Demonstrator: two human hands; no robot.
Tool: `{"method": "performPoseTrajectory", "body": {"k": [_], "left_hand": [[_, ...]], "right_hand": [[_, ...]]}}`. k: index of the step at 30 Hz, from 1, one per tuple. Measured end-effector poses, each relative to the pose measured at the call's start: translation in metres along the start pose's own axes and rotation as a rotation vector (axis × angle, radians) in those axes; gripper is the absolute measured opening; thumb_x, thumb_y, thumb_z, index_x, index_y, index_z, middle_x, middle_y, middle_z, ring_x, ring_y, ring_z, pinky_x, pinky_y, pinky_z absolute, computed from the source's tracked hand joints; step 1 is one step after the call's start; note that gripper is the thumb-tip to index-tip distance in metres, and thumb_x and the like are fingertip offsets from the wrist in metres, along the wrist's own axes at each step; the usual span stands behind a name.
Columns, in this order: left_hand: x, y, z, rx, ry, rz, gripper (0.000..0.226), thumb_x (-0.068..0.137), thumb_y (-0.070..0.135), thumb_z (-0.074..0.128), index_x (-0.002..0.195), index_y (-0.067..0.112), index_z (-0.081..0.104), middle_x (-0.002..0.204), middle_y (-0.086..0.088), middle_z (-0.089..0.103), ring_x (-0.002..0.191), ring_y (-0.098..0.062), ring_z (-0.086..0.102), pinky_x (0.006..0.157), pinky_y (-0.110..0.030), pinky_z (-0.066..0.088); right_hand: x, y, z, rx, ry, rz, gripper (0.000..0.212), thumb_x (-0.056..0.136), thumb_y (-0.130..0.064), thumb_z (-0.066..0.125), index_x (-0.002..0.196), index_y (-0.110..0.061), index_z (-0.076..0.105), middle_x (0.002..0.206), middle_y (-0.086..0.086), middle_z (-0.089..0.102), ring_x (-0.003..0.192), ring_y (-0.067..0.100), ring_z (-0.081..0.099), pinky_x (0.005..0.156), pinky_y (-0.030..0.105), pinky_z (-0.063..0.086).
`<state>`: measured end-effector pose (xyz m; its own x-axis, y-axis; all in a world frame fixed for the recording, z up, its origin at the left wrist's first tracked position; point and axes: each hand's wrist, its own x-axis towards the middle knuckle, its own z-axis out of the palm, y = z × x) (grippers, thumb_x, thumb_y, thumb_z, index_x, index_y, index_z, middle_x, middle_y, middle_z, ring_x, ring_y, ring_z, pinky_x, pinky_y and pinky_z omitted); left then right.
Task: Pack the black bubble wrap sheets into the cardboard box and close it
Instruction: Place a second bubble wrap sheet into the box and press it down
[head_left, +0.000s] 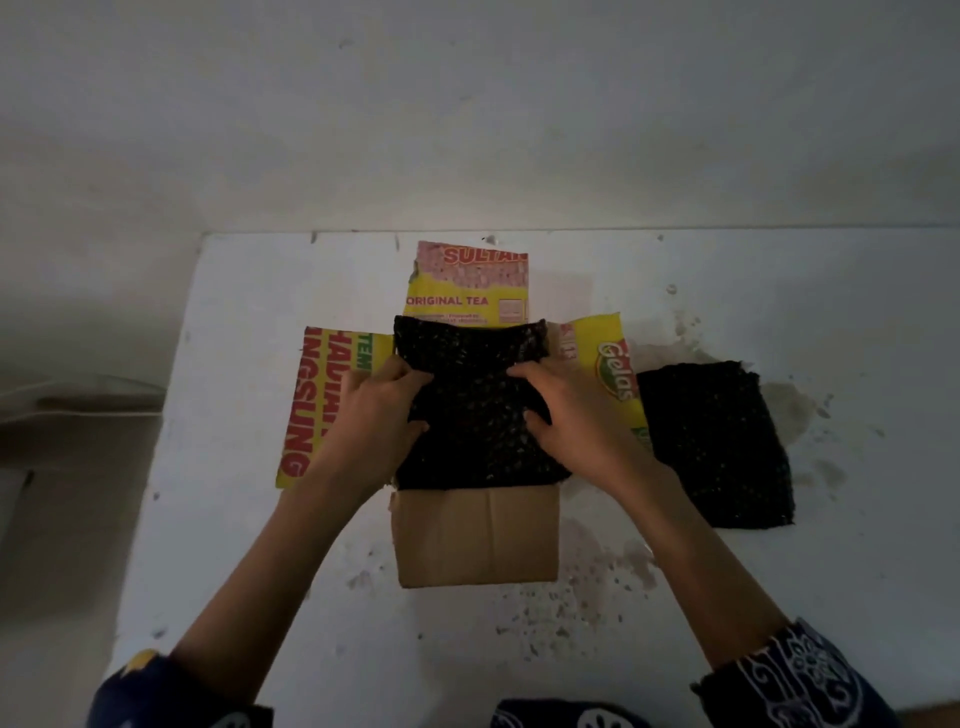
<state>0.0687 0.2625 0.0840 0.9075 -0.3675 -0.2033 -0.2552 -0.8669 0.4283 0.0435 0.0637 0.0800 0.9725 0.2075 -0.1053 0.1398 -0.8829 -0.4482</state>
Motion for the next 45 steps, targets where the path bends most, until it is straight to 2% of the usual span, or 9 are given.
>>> {"method": "performPoseTrajectory", "body": {"k": [3, 9, 13, 19, 30, 34, 37, 40, 45], "left_hand": [[0.006, 0.0, 0.005, 0.243, -0.098, 0.043, 0.047, 0.087, 0.011, 0.056, 0.132, 0.014, 0.045, 0.134, -0.008, 0.044, 0.122, -0.025, 0.044, 0.104, -0.035, 0.021], [0.013, 0.006, 0.009, 0.488, -0.138, 0.123, 0.027, 0.087, 0.016, 0.052, 0.114, 0.016, 0.054, 0.12, -0.009, 0.051, 0.111, -0.022, 0.047, 0.096, -0.034, 0.027], [0.008, 0.006, -0.005, 0.435, -0.099, 0.116, 0.056, 0.084, 0.038, 0.06, 0.133, 0.019, 0.041, 0.144, -0.013, 0.026, 0.134, -0.028, 0.026, 0.111, -0.041, 0.021], [0.016, 0.003, -0.002, 0.763, -0.306, 0.239, 0.099, 0.072, 0.077, 0.042, 0.148, 0.021, 0.011, 0.157, -0.008, 0.014, 0.146, -0.026, 0.008, 0.109, -0.056, -0.017], [0.025, 0.01, 0.035, 1.179, -0.378, 0.05, 0.076, 0.092, 0.052, 0.034, 0.148, 0.015, -0.001, 0.159, -0.008, 0.001, 0.146, -0.029, -0.006, 0.104, -0.062, -0.019], [0.026, 0.006, 0.031, 1.039, -0.322, 0.115, 0.075, 0.091, 0.051, 0.036, 0.148, 0.017, 0.001, 0.159, -0.009, 0.005, 0.146, -0.03, -0.002, 0.107, -0.062, -0.019], [0.025, -0.003, 0.021, 0.731, -0.248, 0.236, 0.075, 0.086, 0.053, 0.046, 0.146, 0.018, 0.019, 0.156, -0.011, 0.02, 0.146, -0.028, 0.01, 0.114, -0.059, -0.013], [0.01, -0.017, 0.01, 0.381, -0.197, 0.232, 0.077, 0.086, 0.056, 0.046, 0.147, 0.021, 0.016, 0.159, -0.009, 0.001, 0.147, -0.023, -0.004, 0.115, -0.05, -0.015], [-0.017, -0.043, 0.012, 0.17, -0.057, 0.145, 0.113, 0.061, 0.087, 0.023, 0.147, 0.022, -0.01, 0.154, -0.002, -0.023, 0.143, -0.02, -0.023, 0.116, -0.044, -0.013]], "right_hand": [[0.003, -0.004, 0.005, -0.251, -0.058, -0.035, 0.046, 0.084, -0.009, 0.056, 0.129, -0.013, 0.048, 0.11, 0.008, 0.062, 0.102, 0.029, 0.057, 0.09, 0.039, 0.035], [0.004, -0.012, 0.015, -0.475, -0.117, -0.026, 0.045, 0.08, -0.012, 0.066, 0.124, -0.01, 0.053, 0.112, 0.013, 0.06, 0.107, 0.032, 0.053, 0.09, 0.04, 0.032], [0.0, -0.013, -0.004, -0.448, -0.071, -0.071, 0.057, 0.079, -0.024, 0.071, 0.13, -0.009, 0.049, 0.138, 0.021, 0.041, 0.129, 0.039, 0.037, 0.106, 0.049, 0.03], [0.013, -0.015, -0.02, -0.685, -0.464, -0.18, 0.091, 0.079, -0.064, 0.05, 0.148, -0.018, 0.012, 0.158, 0.012, 0.007, 0.144, 0.033, 0.007, 0.108, 0.049, -0.021], [0.021, -0.013, 0.045, -1.263, -0.578, -0.067, 0.082, 0.093, -0.059, 0.023, 0.145, -0.01, -0.017, 0.155, 0.023, -0.012, 0.142, 0.039, -0.012, 0.107, 0.058, -0.017], [0.022, -0.014, 0.036, -1.145, -0.555, -0.088, 0.073, 0.096, -0.051, 0.022, 0.147, -0.008, -0.01, 0.155, 0.025, -0.007, 0.143, 0.039, -0.008, 0.113, 0.054, -0.013], [0.021, -0.017, 0.02, -0.868, -0.514, -0.102, 0.078, 0.092, -0.05, 0.042, 0.147, -0.004, 0.01, 0.155, 0.026, 0.007, 0.143, 0.038, 0.005, 0.114, 0.049, -0.01], [0.019, -0.02, 0.014, -0.506, -0.363, -0.135, 0.071, 0.089, -0.047, 0.05, 0.143, -0.007, 0.026, 0.152, 0.017, 0.025, 0.14, 0.03, 0.02, 0.117, 0.046, 0.002], [0.031, -0.027, 0.046, -0.229, -0.314, -0.283, 0.086, 0.087, -0.051, 0.052, 0.148, -0.009, 0.009, 0.158, 0.014, 0.004, 0.145, 0.027, 0.003, 0.119, 0.044, 0.003]]}}
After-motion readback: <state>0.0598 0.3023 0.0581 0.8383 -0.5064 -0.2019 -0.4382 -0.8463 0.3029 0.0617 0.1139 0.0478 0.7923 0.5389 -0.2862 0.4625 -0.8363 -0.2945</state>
